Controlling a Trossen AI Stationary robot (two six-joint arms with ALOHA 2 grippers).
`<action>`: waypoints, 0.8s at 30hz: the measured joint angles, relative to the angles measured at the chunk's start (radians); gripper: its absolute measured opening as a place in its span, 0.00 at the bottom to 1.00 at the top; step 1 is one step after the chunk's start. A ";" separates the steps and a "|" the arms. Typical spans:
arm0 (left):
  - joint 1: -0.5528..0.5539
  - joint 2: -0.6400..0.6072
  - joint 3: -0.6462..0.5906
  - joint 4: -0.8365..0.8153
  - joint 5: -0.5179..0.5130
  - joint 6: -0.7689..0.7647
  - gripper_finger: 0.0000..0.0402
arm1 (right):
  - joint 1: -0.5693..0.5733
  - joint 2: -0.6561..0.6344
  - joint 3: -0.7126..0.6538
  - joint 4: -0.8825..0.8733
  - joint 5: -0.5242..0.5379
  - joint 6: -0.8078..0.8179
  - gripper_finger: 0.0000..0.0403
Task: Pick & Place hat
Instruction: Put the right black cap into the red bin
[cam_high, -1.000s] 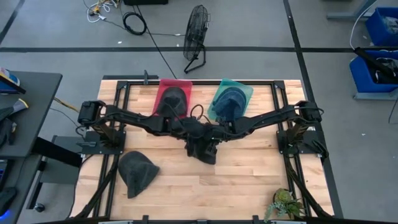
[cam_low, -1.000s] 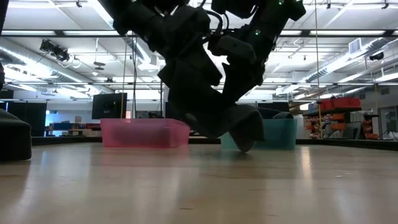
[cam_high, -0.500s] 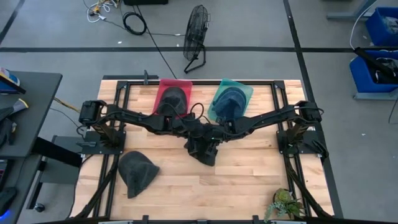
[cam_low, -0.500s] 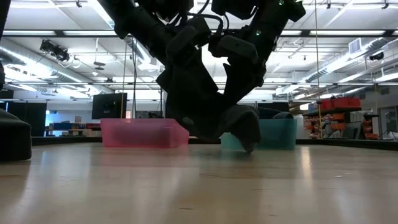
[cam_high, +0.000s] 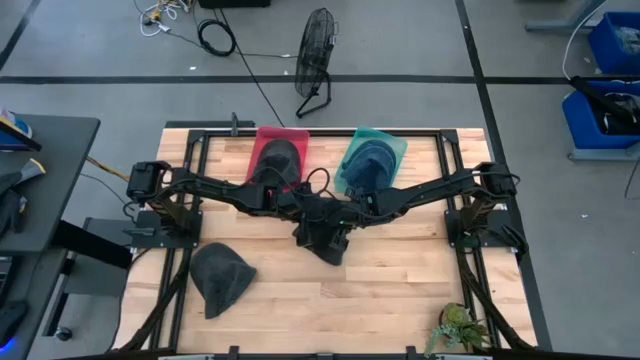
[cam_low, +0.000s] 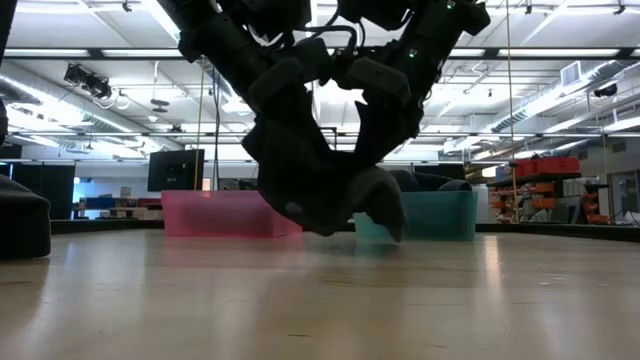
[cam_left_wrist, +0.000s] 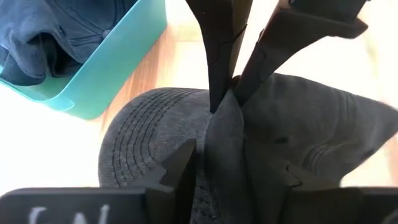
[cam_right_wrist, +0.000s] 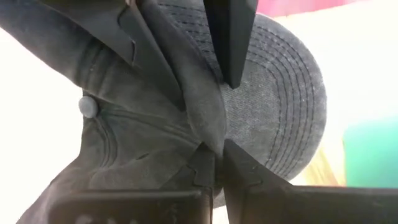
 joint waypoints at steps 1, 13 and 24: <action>0.000 0.000 0.000 -0.001 0.000 0.011 0.29 | 0.000 0.000 0.000 0.003 -0.001 0.000 0.03; 0.000 0.002 -0.002 -0.010 0.001 0.006 0.04 | -0.011 -0.001 0.000 -0.003 -0.072 0.017 0.19; 0.029 -0.067 -0.003 -0.050 -0.017 -0.012 0.05 | -0.010 -0.107 0.000 -0.060 -0.075 -0.001 0.41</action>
